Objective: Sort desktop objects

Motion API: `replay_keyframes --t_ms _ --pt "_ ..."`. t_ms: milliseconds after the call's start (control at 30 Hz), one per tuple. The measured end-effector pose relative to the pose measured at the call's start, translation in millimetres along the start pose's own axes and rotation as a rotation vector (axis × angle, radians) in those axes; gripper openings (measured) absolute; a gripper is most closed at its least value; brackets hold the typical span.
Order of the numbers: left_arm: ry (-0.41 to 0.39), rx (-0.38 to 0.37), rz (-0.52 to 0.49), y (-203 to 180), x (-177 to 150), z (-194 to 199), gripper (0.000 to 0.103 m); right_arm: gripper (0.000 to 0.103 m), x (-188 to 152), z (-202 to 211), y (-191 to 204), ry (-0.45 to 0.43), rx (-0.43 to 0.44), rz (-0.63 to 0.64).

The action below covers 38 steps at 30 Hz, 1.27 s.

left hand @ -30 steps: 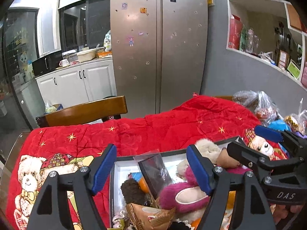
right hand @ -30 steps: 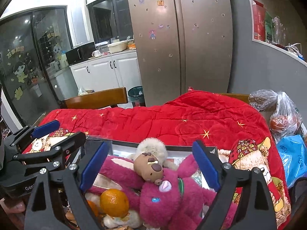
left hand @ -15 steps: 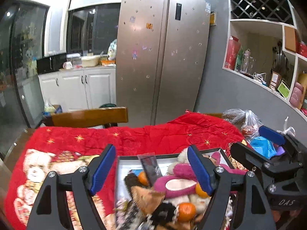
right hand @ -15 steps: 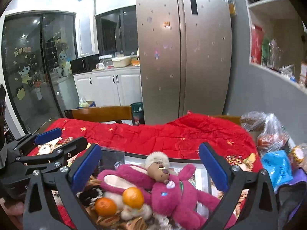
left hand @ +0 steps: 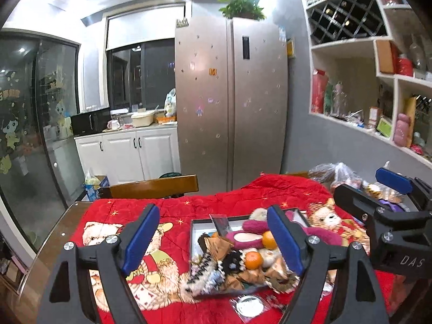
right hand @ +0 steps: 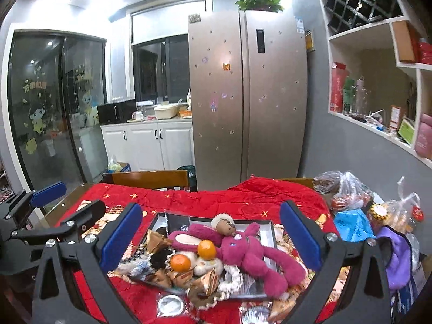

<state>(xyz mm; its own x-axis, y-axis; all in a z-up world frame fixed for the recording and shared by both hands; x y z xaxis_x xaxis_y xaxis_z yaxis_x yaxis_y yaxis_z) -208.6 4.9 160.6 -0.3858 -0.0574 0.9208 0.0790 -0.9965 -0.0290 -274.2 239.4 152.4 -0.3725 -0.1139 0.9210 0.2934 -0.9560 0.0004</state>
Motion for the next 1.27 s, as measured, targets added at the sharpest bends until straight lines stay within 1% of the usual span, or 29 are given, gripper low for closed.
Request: replay_keyframes --t_ms 100,133,200,233,300,333,400,467,533,600,700,767,800,833,900,933,967,1000,1067,1133,1200,1267 --pt "-0.06 -0.016 0.021 -0.2 -16.9 30.0 0.084 0.103 -11.5 37.6 5.6 -0.034 0.0 0.006" --pt "-0.096 -0.02 0.029 0.0 -28.4 42.5 0.085 0.103 -18.2 49.0 7.3 -0.043 0.0 0.008" --pt "-0.143 -0.009 0.052 1.5 -46.0 58.4 0.091 0.103 -35.6 69.2 12.1 -0.056 0.008 0.022" --pt "-0.151 0.003 0.07 3.6 -57.0 63.7 0.096 0.103 -45.4 77.1 14.5 -0.054 0.013 0.032" --pt "-0.122 -0.009 0.123 7.8 -80.0 68.1 0.102 0.103 -68.7 88.1 19.5 -0.029 0.024 0.055" --pt "-0.097 -0.046 0.167 12.1 -95.0 66.9 0.103 0.103 -81.2 92.9 20.7 -0.025 0.022 0.061" --pt "-0.065 -0.087 0.205 16.6 -112.7 64.6 0.103 0.103 -108.1 100.6 24.2 -0.008 0.004 0.069" --pt "-0.041 -0.088 0.218 20.2 -132.4 61.9 0.103 0.103 -132.2 105.0 28.3 -0.005 -0.016 0.084" --pt "-0.023 -0.078 0.192 20.2 -147.7 61.2 0.103 0.103 -151.6 103.2 27.5 -0.002 -0.023 0.086" --pt "-0.02 -0.066 0.149 17.5 -155.5 60.0 0.103 0.103 -174.1 99.5 24.9 0.005 -0.027 0.066" --pt "-0.02 -0.049 0.094 11.2 -166.2 58.2 0.103 0.103 -195.1 86.9 17.8 0.025 -0.027 0.018" --pt "-0.028 -0.065 0.079 9.3 -171.7 54.8 0.103 0.103 -209.1 75.2 13.2 0.041 -0.016 -0.004" --pt "-0.027 -0.066 0.076 9.8 -175.9 53.8 0.103 0.103 -215.1 70.7 12.2 0.043 -0.025 -0.004" --pt "-0.024 -0.065 0.068 10.2 -180.5 51.4 0.103 0.103 -216.9 65.4 10.0 0.041 -0.034 -0.006" --pt "-0.015 -0.021 -0.002 5.0 -183.1 50.8 0.103 0.103 -227.0 59.8 6.6 0.032 -0.06 -0.023" --pt "-0.034 -0.003 -0.033 1.2 -183.8 53.0 0.103 0.103 -228.4 57.0 4.9 0.046 -0.062 -0.03" --pt "-0.052 0.006 -0.045 -1.2 -185.3 54.9 0.103 0.103 -230.6 55.1 4.1 0.068 -0.061 -0.039" --pt "-0.061 0.015 -0.041 -1.9 -186.7 55.7 0.103 0.103 -230.7 54.7 3.6 0.065 -0.068 -0.041" --pt "-0.042 -0.019 -0.017 -2.5 -190.1 55.3 0.103 0.103 -233.9 55.1 3.7 0.056 -0.111 -0.031" --pt "-0.014 -0.041 -0.008 -1.8 -194.0 53.1 0.103 0.103 -234.6 53.7 4.0 0.061 -0.117 -0.03" --pt "0.006 -0.025 -0.037 -4.7 -197.6 50.1 0.103 0.103 -234.7 53.0 2.9 0.061 -0.125 -0.032" --pt "0.003 0.004 -0.067 -8.8 -199.3 48.9 0.103 0.103 -235.7 50.1 -0.1 0.073 -0.133 -0.043"
Point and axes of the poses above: each gripper's, at about its wrist camera, not at the fingertips, and z roughly against the way its jaws point, y to its left, x to its top, the point moved 3 cm from there along -z, roughly the way its jaws point, and after that the axes turned 2 degrees about z, right-handed, at the moved point
